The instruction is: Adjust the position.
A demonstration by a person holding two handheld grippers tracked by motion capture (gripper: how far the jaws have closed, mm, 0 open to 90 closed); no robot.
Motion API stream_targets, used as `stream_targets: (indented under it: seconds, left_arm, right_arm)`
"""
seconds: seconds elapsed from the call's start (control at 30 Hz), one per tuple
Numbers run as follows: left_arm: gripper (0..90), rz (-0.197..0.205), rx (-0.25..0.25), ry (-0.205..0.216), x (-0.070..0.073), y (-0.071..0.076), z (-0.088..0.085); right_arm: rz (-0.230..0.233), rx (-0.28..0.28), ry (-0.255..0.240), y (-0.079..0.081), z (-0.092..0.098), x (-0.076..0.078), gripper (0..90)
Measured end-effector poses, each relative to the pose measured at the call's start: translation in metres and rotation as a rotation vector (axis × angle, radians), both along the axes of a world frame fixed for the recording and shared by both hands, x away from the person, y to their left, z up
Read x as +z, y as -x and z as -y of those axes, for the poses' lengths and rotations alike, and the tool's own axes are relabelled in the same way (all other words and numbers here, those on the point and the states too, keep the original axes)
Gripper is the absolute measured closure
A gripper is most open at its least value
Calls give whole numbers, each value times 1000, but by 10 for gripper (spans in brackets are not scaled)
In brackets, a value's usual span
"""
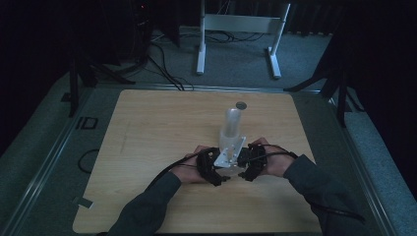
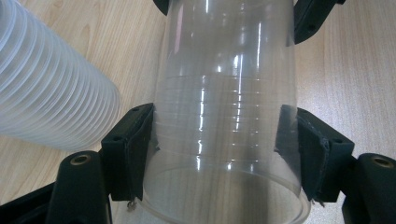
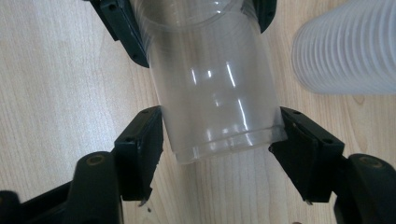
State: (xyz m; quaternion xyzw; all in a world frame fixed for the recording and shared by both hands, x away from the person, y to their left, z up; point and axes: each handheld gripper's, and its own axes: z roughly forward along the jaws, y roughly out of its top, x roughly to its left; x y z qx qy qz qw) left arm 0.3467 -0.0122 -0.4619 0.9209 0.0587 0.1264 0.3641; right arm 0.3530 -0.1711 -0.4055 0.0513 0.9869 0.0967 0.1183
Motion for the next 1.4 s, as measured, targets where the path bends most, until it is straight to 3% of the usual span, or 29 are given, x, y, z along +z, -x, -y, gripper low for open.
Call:
stream_targets:
  seconds: [0.23,0.33,0.37,0.4,0.43,0.63,0.7,0.77,1.2,1.4]
  left_arm:
    - [288,7,-4,-2,0,1,0]
    - [277,-5,10,25,-1,2,2]
    - [273,23,-18,-39,2,-1,-1]
    - [268,25,-20,-49,3,-2,-1]
    - [256,-18,18,33,-1,1,2]
    - [215,-25,39,49,1,1,2]
    - [194,-31,81,92,0,1,3]
    - [189,9,33,0,8,-5,-3]
    - [180,17,56,44,15,-6,-6]
    - [181,20,70,84,21,-7,-10]
  right_arm:
    - [-3,0,4,-1,1,0,386]
    - [-5,3,0,-1,3,0,400]
    - [-7,-2,-4,-1,3,0,403]
    - [-9,-5,-8,0,3,0,405]
    - [-10,-7,-15,0,4,0,408]
    - [-14,-20,-24,0,6,-1,417]
    - [-16,-27,-31,-1,8,-3,421]
    - [-18,-42,-39,-1,11,-4,422]
    - [-26,-102,-72,-2,20,-8,421]
    - [-26,-141,-90,-3,26,-10,421]
